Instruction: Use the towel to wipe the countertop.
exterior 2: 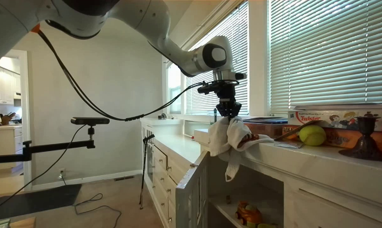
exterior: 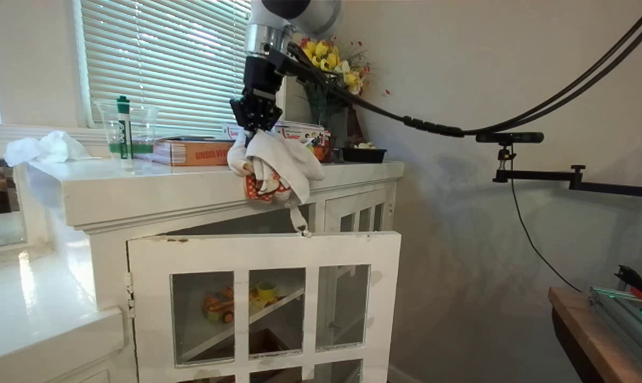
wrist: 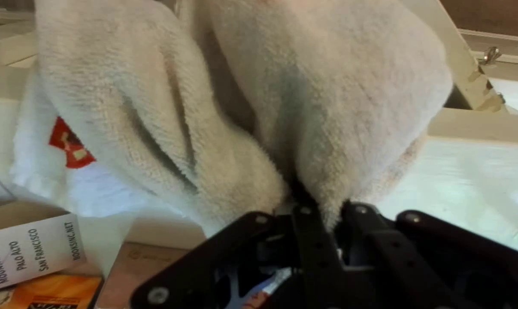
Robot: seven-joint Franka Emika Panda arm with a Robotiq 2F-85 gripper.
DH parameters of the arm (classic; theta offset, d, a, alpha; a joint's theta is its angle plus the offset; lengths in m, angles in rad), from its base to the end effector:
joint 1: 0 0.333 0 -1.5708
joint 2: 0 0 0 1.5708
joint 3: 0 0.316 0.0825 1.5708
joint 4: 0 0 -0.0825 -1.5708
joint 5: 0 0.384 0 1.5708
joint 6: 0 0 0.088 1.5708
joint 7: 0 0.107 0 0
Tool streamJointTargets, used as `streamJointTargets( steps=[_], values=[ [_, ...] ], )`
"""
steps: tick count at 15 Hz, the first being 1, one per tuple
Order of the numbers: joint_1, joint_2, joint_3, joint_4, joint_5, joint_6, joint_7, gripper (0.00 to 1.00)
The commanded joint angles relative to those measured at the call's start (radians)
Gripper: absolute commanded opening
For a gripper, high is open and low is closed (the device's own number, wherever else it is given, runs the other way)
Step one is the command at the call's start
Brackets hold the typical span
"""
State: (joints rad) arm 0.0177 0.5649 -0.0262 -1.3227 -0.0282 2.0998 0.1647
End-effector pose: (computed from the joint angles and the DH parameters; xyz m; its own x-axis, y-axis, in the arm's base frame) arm 0.7380 -0.0033 0.4286 0.9650 -0.1511 0.2142 -0.1560 -0.9877 0.0058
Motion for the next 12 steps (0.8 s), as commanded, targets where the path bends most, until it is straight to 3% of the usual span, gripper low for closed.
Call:
streamJointTargets(
  steps=[1,5,12],
  values=[
    [-0.012,0.109,0.011,0.131,0.05,-0.017,0.004,0.03],
    [-0.017,0.159,0.004,0.187,0.066,-0.038,0.025,0.03],
    [-0.067,0.123,-0.06,0.131,0.059,-0.029,0.136,0.03]
  ],
)
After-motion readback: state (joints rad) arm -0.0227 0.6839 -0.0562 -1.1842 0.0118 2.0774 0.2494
